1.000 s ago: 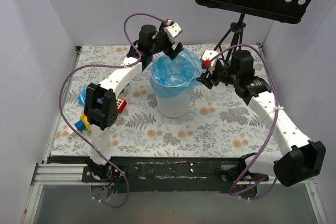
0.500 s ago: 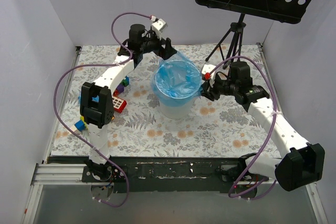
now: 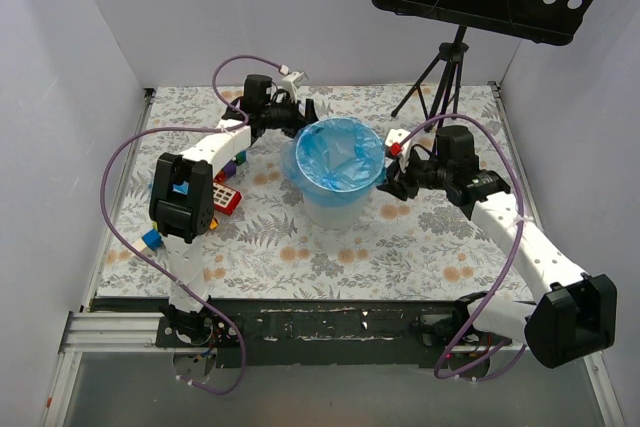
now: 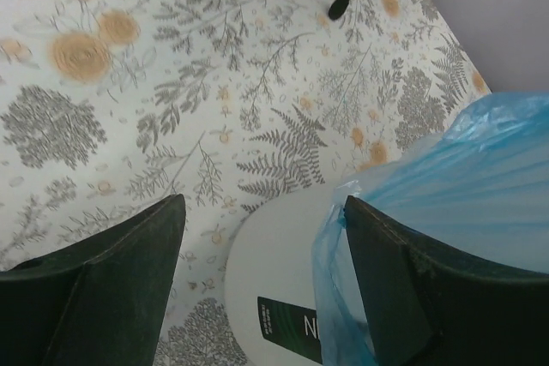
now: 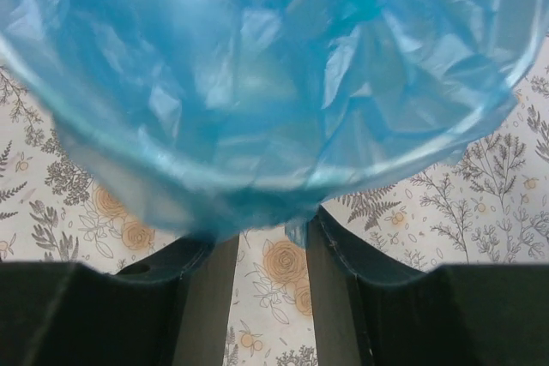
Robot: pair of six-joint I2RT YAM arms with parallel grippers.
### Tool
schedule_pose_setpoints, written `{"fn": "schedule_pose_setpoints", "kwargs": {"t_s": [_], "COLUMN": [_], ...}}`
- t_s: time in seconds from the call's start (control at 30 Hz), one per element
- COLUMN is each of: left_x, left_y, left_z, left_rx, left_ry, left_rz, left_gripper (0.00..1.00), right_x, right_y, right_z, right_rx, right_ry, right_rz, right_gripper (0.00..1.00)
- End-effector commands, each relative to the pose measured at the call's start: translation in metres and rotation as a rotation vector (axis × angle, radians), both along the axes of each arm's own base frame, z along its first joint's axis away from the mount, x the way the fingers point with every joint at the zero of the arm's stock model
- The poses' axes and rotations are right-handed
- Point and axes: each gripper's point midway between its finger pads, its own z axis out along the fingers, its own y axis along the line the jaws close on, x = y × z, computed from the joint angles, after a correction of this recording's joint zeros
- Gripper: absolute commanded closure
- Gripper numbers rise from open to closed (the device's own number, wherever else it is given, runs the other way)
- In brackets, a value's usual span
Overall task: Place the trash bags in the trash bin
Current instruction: Place the trash bag in the trash bin.
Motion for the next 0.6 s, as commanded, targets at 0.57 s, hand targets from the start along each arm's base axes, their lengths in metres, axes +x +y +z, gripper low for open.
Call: {"fn": "schedule_pose_setpoints", "kwargs": {"t_s": [0.57], "left_x": [0.025], "left_y": [0.121], "left_z": [-0.035], "left_rx": [0.193], "left_ry": [0.095], "left_rz": [0.392], "left_gripper": [0.10], "right_x": [-0.028], "right_y": [-0.004], "right_z": [0.084], "right_rx": [-0.038], "right_ry": [-0.306], "right_rz": [0.203], "right_gripper": [0.40]}}
